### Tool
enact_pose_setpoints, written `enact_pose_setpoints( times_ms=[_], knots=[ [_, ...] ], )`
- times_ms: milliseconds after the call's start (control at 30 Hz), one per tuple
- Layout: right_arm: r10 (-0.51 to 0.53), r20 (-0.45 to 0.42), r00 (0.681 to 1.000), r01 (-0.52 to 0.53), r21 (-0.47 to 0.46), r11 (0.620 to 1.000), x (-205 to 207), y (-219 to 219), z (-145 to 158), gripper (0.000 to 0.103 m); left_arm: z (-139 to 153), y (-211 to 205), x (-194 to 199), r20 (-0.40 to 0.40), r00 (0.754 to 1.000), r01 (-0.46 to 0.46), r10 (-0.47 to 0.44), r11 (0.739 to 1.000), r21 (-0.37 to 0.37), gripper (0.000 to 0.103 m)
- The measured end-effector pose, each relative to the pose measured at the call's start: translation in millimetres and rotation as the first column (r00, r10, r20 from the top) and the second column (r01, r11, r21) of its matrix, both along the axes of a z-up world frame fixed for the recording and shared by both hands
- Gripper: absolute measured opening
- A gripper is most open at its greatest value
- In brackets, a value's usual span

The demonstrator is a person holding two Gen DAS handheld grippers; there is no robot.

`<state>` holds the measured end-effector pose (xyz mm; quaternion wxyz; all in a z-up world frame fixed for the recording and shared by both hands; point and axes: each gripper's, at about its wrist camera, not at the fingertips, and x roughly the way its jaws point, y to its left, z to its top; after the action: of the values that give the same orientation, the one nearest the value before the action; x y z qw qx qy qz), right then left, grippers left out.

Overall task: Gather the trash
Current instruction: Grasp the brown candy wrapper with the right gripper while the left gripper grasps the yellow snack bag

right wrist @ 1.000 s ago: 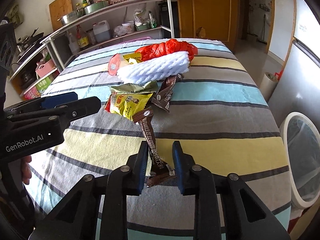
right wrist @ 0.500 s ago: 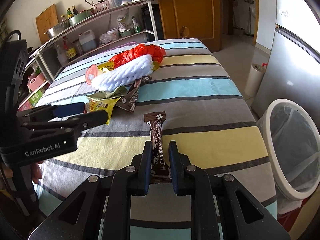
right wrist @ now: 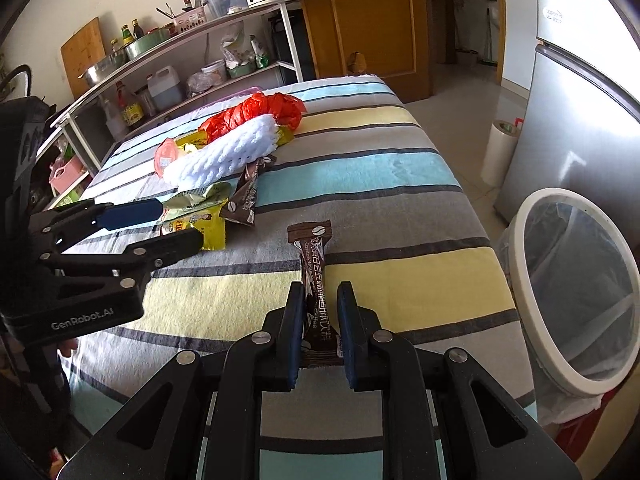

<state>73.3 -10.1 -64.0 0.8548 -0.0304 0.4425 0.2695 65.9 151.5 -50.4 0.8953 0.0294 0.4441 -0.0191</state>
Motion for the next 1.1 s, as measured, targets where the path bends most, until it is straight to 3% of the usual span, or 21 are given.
enact_pose_setpoints(
  times_ms=[67,167,400,667,1100],
  knots=[
    [-0.002,0.000,1.000,0.002,-0.008,1.000,1,1,0,0.018,-4,-3,4,-0.008,1.000,0.030,-0.030,1.000,0.005,0.061],
    [-0.003,0.002,1.000,0.003,-0.020,1.000,1,3,-1,0.018,-9,-5,7,-0.014,0.998,0.066,-0.067,0.997,-0.047,0.061],
    [0.001,0.007,1.000,-0.001,-0.034,0.999,0,2,-1,0.018,-12,2,8,-0.006,0.999,0.049,-0.050,0.992,-0.118,0.057],
    [0.001,0.013,1.000,-0.001,-0.026,1.000,0,2,-1,0.018,-11,6,4,-0.005,1.000,0.009,-0.010,0.994,-0.111,0.041],
    [-0.011,0.019,1.000,0.010,0.043,0.999,-2,-4,2,0.017,3,7,-13,0.022,0.996,-0.083,0.086,0.991,-0.106,0.038]
  ],
)
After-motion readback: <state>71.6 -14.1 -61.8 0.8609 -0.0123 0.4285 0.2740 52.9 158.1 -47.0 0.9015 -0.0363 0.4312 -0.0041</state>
